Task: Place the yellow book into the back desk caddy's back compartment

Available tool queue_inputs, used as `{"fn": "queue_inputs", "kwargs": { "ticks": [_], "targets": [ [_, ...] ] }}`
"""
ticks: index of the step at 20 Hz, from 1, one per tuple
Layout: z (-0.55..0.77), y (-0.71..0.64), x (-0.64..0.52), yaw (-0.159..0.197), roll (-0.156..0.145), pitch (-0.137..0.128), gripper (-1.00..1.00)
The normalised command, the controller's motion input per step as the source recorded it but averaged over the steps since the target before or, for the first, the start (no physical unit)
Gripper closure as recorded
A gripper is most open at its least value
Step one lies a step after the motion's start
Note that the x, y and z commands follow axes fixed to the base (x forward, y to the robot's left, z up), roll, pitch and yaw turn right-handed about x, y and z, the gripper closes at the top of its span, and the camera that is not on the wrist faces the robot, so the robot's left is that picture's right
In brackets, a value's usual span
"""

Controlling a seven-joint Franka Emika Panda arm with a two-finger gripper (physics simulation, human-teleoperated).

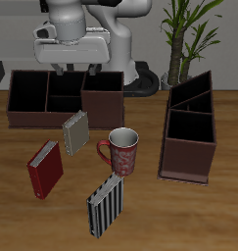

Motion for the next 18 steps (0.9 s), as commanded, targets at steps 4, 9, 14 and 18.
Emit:
{"fn": "queue_inputs", "kwargs": {
  "ticks": [4,9,14,18],
  "targets": [
    [-0.26,-0.37,0.04,-0.047,-0.052,-0.022,-1.0],
    [-0.29,-0.03,0.0,-0.025,-0.013,-0.048,-1.0],
    [-0.26,0.03,-0.02,-0.029,-0.002,-0.048,-1.0],
    [-0.4,0.02,-0.1,-0.064,-0.042,-0.064,-1.0]
  ]
}}
